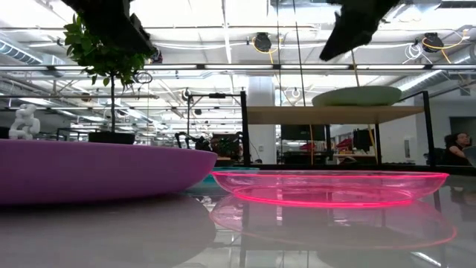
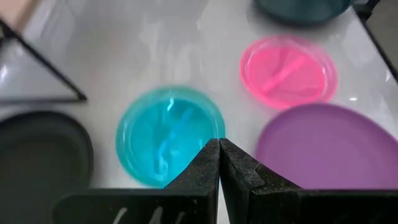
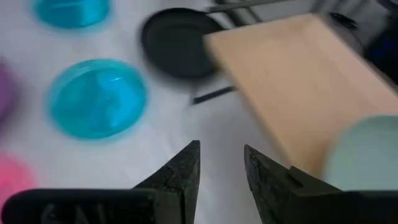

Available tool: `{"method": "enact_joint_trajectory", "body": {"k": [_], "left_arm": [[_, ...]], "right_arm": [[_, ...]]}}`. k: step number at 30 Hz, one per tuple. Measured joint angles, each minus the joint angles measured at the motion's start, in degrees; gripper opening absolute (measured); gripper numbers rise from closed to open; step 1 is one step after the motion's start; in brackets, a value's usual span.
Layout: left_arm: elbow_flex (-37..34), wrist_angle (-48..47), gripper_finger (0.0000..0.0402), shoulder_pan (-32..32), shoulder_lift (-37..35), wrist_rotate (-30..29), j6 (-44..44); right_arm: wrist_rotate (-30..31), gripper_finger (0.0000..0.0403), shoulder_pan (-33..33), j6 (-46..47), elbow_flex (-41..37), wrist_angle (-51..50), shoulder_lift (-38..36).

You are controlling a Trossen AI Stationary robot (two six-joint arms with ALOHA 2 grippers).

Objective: Place and stack plates onto a shelf
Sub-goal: Put the left small blue plate on the shelf

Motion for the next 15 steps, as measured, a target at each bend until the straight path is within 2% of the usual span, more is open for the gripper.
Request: {"method": "enact_joint_trajectory", "body": {"k": [6,12,15], "left_arm": [[-2.3,-8.2,0.0017,-3.43,-0.02,-0.09,-9.5],[-6.3,-11.31,0.0018,-8.28,-0.02,-0.69,-19.69],[-8.66,-11.05,0.0021,-10.79,-0.02,-1.47,-20.11]], "right_arm": [[4.46,0.0109,9.85,3.59,-2.24,3.37,0.21],[4.6,0.0109,17.57,2.07,-10.59,19.15,0.23],[3.95,0.0109,19.74,-1.35,-14.76,26.47,0.25]]}}
